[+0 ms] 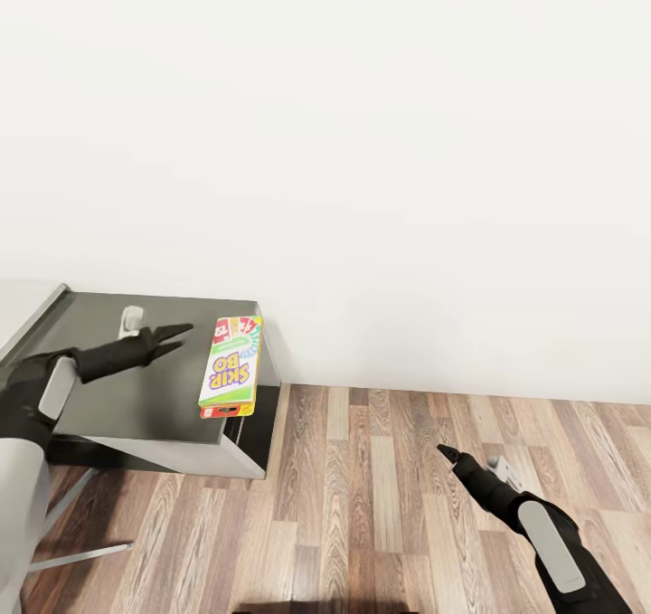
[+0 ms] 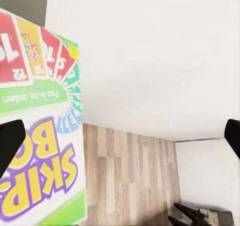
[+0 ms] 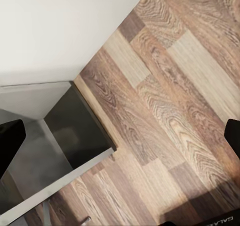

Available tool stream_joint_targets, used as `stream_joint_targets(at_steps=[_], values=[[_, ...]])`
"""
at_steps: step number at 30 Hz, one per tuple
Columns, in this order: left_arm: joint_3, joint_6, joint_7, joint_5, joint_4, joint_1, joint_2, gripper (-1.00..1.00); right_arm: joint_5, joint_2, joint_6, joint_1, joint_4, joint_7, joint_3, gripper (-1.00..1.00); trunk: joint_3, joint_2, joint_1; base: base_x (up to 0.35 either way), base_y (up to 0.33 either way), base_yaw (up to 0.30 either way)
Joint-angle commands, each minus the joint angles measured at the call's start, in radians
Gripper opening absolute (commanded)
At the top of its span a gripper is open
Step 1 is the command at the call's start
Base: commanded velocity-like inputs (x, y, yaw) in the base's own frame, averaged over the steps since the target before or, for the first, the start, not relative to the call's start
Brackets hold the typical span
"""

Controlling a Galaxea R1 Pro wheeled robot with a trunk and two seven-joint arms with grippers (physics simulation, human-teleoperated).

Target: Put all the toys in the child's room - the three board games (two on the bed and one on the table), the two jigsaw puzzles on the table, and the tennis ball on the table - inside the toy box on the table in the child's room.

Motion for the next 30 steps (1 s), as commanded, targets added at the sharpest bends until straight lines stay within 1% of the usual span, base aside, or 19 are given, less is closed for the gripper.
stream_joint_targets(at_steps=[1,2,4,10,11,13,14,16,17,18,19,22,23,24,25,26,27,29,30], values=[[0.000,0.005,-0.021,0.000,0.000,0.000,0.004,1.00,-0.001,0.000,0.006,-0.001,0.000,0.003,-0.002,1.00,-0.001,-0.002,0.001,0.000,0.000,0.000],[0.000,0.005,-0.054,0.000,0.000,0.002,0.011,1.00,-0.001,0.001,0.006,-0.001,0.000,0.003,-0.001,1.00,-0.001,-0.002,0.001,0.000,0.000,0.000],[-0.001,0.005,-0.096,0.000,0.000,0.006,0.020,1.00,-0.001,0.001,0.006,0.000,0.000,0.004,-0.001,1.00,-0.001,-0.002,0.001,0.000,0.000,0.000],[0.000,0.005,-0.193,0.000,0.000,0.013,0.036,1.00,-0.001,0.001,0.006,-0.001,0.001,0.004,0.000,1.00,-0.001,-0.002,0.001,0.000,0.000,0.000],[0.001,0.005,-0.222,0.001,0.000,0.019,0.040,1.00,-0.001,0.002,0.006,-0.001,0.001,0.005,0.001,1.00,-0.001,-0.002,0.001,0.000,0.000,0.000],[0.001,0.004,-0.300,0.001,-0.006,0.029,0.051,1.00,-0.002,0.008,0.007,-0.001,0.001,0.013,0.002,1.00,-0.001,-0.002,0.001,0.000,0.000,0.000],[0.001,0.004,-0.324,0.001,-0.009,0.031,0.053,1.00,-0.002,0.009,0.007,-0.001,0.001,0.020,0.002,1.00,-0.001,-0.002,0.001,0.000,0.000,0.000],[0.000,0.000,-0.417,-0.001,-0.014,0.038,0.059,1.00,-0.004,0.012,0.009,-0.007,0.002,0.081,0.003,1.00,-0.001,-0.002,0.001,0.000,0.000,0.000],[0.000,-0.001,-0.436,-0.002,-0.016,0.039,0.059,1.00,-0.005,0.012,0.010,-0.010,0.003,0.104,0.003,1.00,-0.001,-0.002,0.001,0.000,0.000,0.000],[0.000,-0.003,-0.468,-0.002,-0.018,0.043,0.060,1.00,-0.006,0.013,0.013,-0.016,0.006,0.155,0.003,1.00,-0.001,-0.002,0.001,0.000,0.000,0.000],[0.000,-0.004,-0.480,-0.002,-0.018,0.044,0.061,1.00,-0.006,0.013,0.013,-0.021,0.009,0.181,0.003,1.00,-0.001,-0.002,0.001,0.000,0.000,0.000],[0.000,-0.007,-0.516,-0.003,-0.020,0.049,0.062,1.00,-0.005,0.015,0.017,-0.067,0.068,0.310,0.005,1.00,-0.001,-0.002,0.001,0.000,0.000,0.000],[0.000,-0.007,-0.518,-0.003,-0.021,0.050,0.062,1.00,-0.004,0.016,0.017,-0.077,0.083,0.325,0.007,1.00,-0.001,-0.002,0.001,0.000,0.000,0.000],[0.000,-0.008,-0.522,-0.003,-0.021,0.050,0.062,1.00,-0.004,0.019,0.019,-0.096,0.109,0.349,0.017,1.00,-0.001,-0.002,0.001,0.000,0.000,0.000],[0.000,-0.008,-0.523,-0.003,-0.021,0.051,0.062,1.00,-0.003,0.020,0.020,-0.105,0.121,0.358,0.024,1.00,-0.001,-0.002,0.001,0.000,0.000,0.000],[0.000,-0.009,-0.525,-0.003,-0.021,0.051,0.062,1.00,-0.003,0.022,0.021,-0.122,0.137,0.371,0.045,1.00,-0.001,-0.002,0.001,0.000,0.000,0.000],[0.000,-0.009,-0.526,-0.003,-0.021,0.051,0.062,1.00,-0.003,0.022,0.022,-0.129,0.144,0.375,0.058,1.00,-0.001,-0.002,0.001,0.000,0.000,0.000],[0.000,-0.009,-0.528,-0.002,-0.021,0.051,0.061,1.00,-0.004,0.023,0.023,-0.149,0.160,0.386,0.102,1.00,-0.001,-0.002,0.001,0.000,0.000,0.000],[0.000,-0.010,-0.529,-0.002,-0.021,0.052,0.061,1.00,-0.004,0.023,0.023,-0.152,0.163,0.388,0.110,1.00,-0.001,-0.002,0.001,0.000,0.000,0.000]])
